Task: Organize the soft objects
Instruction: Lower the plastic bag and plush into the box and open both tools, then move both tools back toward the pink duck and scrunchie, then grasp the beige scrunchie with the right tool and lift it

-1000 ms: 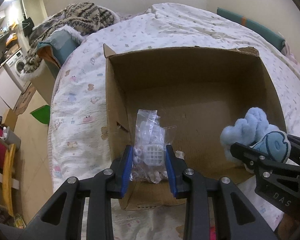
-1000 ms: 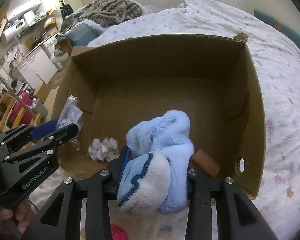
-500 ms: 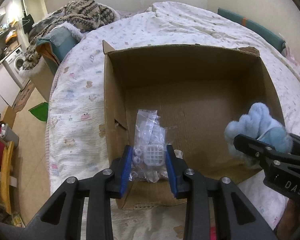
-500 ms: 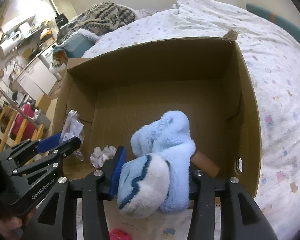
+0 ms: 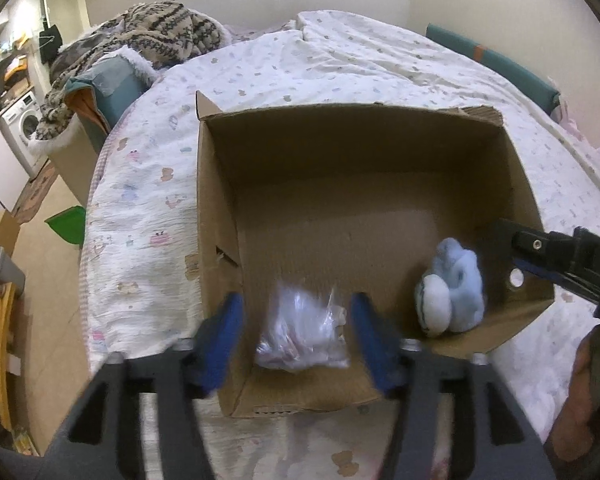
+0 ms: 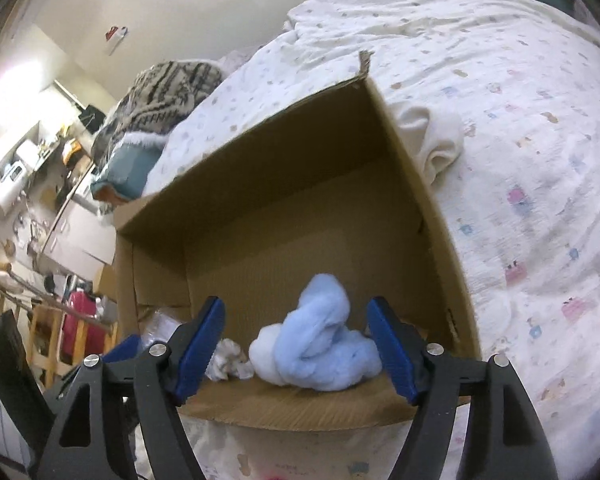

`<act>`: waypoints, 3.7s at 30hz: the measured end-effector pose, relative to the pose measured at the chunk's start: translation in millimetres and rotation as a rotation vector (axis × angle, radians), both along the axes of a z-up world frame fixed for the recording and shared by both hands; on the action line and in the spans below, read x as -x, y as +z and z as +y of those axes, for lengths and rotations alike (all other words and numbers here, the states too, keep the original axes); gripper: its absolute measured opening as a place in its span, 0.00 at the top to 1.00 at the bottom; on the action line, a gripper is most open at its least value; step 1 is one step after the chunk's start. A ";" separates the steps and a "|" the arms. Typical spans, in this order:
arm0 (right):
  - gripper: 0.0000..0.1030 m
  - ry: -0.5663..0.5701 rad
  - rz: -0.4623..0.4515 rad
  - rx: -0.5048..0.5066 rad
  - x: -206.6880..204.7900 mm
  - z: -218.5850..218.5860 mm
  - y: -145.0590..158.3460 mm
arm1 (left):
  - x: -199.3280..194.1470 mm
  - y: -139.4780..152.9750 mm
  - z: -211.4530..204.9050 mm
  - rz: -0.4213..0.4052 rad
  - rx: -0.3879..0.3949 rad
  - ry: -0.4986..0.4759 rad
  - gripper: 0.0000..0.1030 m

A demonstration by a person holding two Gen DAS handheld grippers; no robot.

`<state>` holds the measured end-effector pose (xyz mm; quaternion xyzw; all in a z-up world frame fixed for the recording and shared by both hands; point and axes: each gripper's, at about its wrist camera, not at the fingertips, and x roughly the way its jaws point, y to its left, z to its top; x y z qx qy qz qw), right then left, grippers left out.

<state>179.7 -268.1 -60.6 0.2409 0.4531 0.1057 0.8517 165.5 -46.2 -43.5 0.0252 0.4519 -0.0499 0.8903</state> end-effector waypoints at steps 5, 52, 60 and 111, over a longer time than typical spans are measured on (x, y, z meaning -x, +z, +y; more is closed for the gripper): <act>0.24 0.006 0.015 -0.004 -3.1 0.3 -1.2 | 2.7 5.9 -0.4 -0.030 0.008 0.004 0.34; 0.24 0.038 0.026 0.089 102.5 5.4 24.2 | 96.4 13.9 52.7 0.081 0.121 0.147 0.31; 0.24 0.040 0.101 0.099 102.4 11.1 7.8 | 101.5 -24.6 44.1 0.268 0.183 0.108 0.31; 0.86 0.300 0.258 0.029 103.2 56.1 -24.8 | 92.1 -34.3 43.8 0.273 0.240 0.113 0.94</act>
